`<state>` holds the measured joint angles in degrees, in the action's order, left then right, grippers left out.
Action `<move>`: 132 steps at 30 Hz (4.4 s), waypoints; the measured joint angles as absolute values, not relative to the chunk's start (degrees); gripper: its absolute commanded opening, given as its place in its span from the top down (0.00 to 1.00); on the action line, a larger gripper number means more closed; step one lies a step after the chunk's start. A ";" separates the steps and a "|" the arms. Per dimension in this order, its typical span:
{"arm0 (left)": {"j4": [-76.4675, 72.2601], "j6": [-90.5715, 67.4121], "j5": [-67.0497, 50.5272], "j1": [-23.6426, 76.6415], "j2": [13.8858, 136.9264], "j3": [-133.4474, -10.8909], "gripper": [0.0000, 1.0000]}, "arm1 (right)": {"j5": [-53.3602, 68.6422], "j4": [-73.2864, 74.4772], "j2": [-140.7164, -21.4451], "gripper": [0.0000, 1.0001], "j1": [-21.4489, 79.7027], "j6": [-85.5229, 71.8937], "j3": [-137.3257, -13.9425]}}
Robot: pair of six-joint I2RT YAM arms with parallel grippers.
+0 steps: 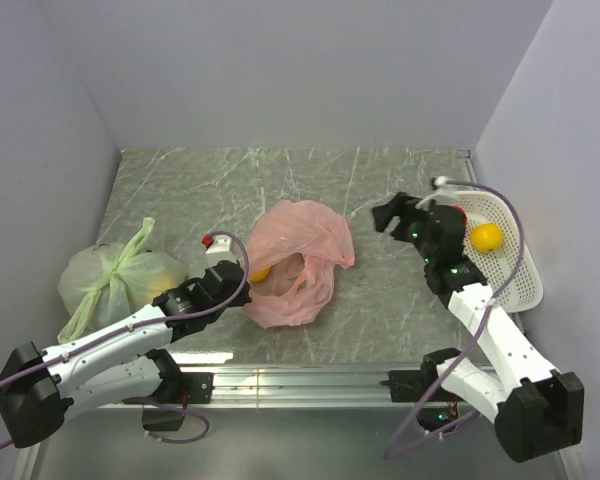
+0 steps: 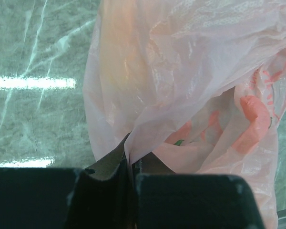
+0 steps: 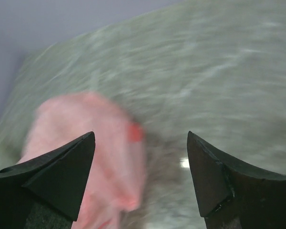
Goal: Untie the knot of the plastic bag and take out the fruit
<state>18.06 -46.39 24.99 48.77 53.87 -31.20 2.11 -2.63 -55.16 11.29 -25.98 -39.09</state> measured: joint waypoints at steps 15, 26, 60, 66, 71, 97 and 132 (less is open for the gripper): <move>18.94 -50.35 27.99 48.77 54.15 -31.18 1.00 | 18.06 -8.49 -83.72 0.30 45.87 -16.84 -48.56; 17.06 -37.39 28.32 54.94 66.19 -54.98 0.99 | 6.59 -10.44 -85.56 0.30 38.02 -24.80 -43.83; 19.46 -49.63 18.81 57.34 70.32 -37.43 0.91 | -2.72 3.86 -80.18 0.08 46.74 -16.84 -42.46; 18.52 -49.08 19.94 54.92 73.01 -37.43 0.92 | -2.57 2.20 -81.73 0.06 47.55 -19.66 -43.22; 16.10 -48.12 19.75 51.05 74.63 -37.47 0.87 | -2.94 4.36 -83.81 0.00 50.92 -20.18 -46.30; 10.59 -48.07 16.43 49.93 72.88 -34.70 0.71 | -18.79 15.20 -80.47 0.00 56.31 -40.27 -46.44; 3.73 -50.33 12.78 49.17 74.02 -34.00 0.73 | -25.52 17.96 -86.46 0.95 51.70 -66.28 -51.81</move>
<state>3.73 -50.33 12.78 49.17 74.02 -34.00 -25.52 17.96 -86.46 51.70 -66.28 -51.81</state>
